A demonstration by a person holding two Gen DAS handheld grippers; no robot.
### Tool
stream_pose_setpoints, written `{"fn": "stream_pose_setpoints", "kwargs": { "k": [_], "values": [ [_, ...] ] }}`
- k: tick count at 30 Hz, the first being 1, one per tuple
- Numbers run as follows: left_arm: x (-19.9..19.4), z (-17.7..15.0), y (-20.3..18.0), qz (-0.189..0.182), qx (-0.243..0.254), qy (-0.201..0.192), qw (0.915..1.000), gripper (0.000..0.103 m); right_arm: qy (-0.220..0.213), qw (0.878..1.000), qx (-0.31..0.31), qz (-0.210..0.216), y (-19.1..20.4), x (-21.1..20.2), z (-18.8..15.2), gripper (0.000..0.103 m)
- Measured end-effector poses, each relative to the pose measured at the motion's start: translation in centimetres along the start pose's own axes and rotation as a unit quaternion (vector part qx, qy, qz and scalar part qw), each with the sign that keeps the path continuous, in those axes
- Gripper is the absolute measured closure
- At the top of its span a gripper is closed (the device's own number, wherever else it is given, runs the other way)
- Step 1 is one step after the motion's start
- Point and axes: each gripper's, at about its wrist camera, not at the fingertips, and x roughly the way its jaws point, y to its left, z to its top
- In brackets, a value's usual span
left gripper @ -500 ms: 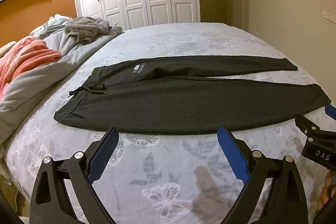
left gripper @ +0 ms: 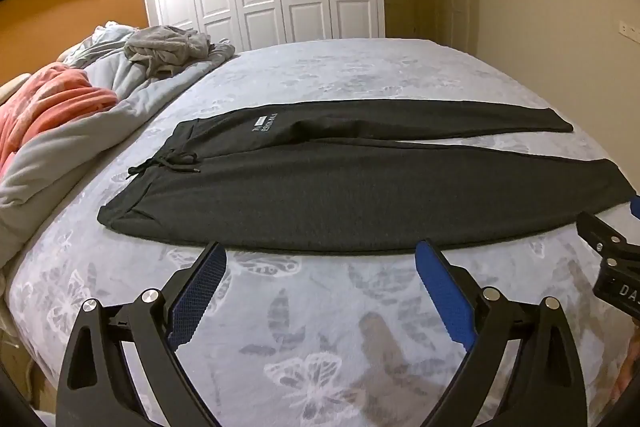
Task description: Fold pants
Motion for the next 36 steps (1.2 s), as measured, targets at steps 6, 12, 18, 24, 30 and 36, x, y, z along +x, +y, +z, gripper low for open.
{"fn": "stream_pose_setpoints", "kwargs": {
  "k": [6,12,18,24,30,36],
  "values": [
    [0.4,-0.1,0.1,-0.002,0.001,0.002,1.0,0.009,0.0,1.0,0.001,0.0,-0.2,0.0,0.0,0.005],
    [0.7,-0.1,-0.1,-0.001,-0.001,0.003,1.0,0.009,-0.004,1.0,0.001,-0.002,-0.6,-0.1,0.2,0.005],
    [1.0,-0.1,-0.2,0.0,0.0,0.004,1.0,0.009,-0.003,1.0,0.001,-0.003,-0.5,-0.2,0.1,0.005],
    [1.1,-0.1,-0.3,0.004,-0.002,0.005,1.0,0.009,-0.004,1.0,0.001,-0.001,-0.5,-0.2,0.1,0.005],
    [1.1,-0.1,-0.6,0.007,0.0,0.007,1.0,0.009,-0.005,1.0,-0.001,-0.002,-0.3,-0.3,0.3,0.005],
    [1.1,-0.1,-0.5,0.008,-0.001,0.006,1.0,0.009,-0.005,1.0,-0.001,-0.003,-0.2,-0.3,0.2,0.005]
  ]
}}
